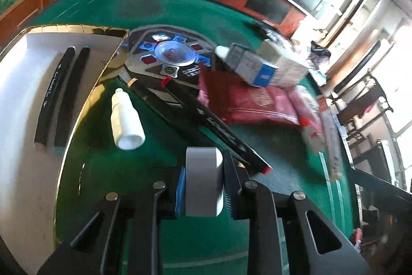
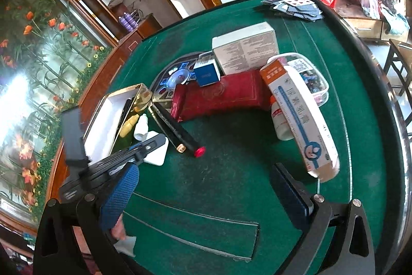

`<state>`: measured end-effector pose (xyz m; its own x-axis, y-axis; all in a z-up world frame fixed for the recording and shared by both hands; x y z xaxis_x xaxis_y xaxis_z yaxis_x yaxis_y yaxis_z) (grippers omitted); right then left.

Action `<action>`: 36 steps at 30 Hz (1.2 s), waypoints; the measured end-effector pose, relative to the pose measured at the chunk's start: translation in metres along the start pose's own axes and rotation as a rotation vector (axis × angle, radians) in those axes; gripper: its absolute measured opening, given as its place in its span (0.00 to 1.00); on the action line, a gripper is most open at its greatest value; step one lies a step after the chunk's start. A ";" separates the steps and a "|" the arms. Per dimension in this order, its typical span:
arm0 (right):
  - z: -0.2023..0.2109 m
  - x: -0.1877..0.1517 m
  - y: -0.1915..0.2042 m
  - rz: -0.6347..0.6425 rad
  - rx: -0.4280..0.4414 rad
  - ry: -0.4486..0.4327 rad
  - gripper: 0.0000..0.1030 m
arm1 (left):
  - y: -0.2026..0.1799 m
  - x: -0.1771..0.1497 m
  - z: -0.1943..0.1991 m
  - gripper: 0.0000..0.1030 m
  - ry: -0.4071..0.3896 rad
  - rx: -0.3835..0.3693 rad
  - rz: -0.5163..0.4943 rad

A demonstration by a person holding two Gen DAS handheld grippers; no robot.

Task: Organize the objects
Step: 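Grasp the white charger with the left tool while the right tool grasps the white bottle, then carry charger and bottle into the white tray and open both tools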

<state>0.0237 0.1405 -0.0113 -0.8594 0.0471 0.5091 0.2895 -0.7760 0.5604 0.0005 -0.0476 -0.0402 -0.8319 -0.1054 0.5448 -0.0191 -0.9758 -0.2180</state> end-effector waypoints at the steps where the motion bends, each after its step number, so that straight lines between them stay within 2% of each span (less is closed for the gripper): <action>1: -0.005 -0.001 0.001 0.002 -0.002 0.008 1.00 | -0.001 -0.002 0.007 0.23 -0.015 -0.006 -0.014; 6: -0.034 -0.007 0.010 0.050 -0.041 0.055 1.00 | 0.001 -0.007 0.034 0.23 -0.049 -0.060 -0.022; 11: -0.056 -0.009 0.016 0.072 -0.064 0.093 1.00 | 0.015 -0.015 0.058 0.23 -0.079 -0.073 -0.026; 15: -0.066 -0.013 0.022 0.074 -0.051 0.106 1.00 | 0.031 -0.024 0.079 0.23 -0.110 -0.075 -0.020; 19: -0.077 -0.017 0.037 0.142 -0.060 0.119 1.00 | 0.050 -0.025 0.108 0.23 -0.171 -0.083 -0.003; 24: -0.098 -0.011 0.076 0.213 0.007 0.130 0.99 | 0.078 -0.021 0.141 0.23 -0.254 -0.066 0.029; 27: -0.121 -0.003 0.093 0.236 -0.005 0.134 0.89 | 0.097 -0.019 0.154 0.23 -0.279 -0.055 0.061; 29: -0.142 0.001 0.100 0.238 -0.028 0.154 0.72 | 0.110 -0.018 0.160 0.23 -0.288 -0.048 0.082; 31: -0.162 0.006 0.100 0.218 -0.055 0.168 0.66 | 0.121 -0.019 0.164 0.23 -0.296 -0.039 0.095; 36: -0.188 0.018 0.097 0.180 -0.102 0.172 0.65 | 0.145 -0.019 0.170 0.23 -0.306 -0.022 0.117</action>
<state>-0.0431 -0.0525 -0.0708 -0.8592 -0.1986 0.4715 0.4081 -0.8218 0.3976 0.1077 -0.2191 0.0551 -0.6240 -0.2729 0.7322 0.0526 -0.9496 -0.3091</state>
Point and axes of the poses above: each gripper's, at about its wrist camera, not at the fingertips, and z roughly against the way its jaws point, y to its left, x to its top, the point moved 9 cm from there along -z, roughly the way its jaws point, and after that the axes turned 10 degrees about x, right-handed, at the moved point
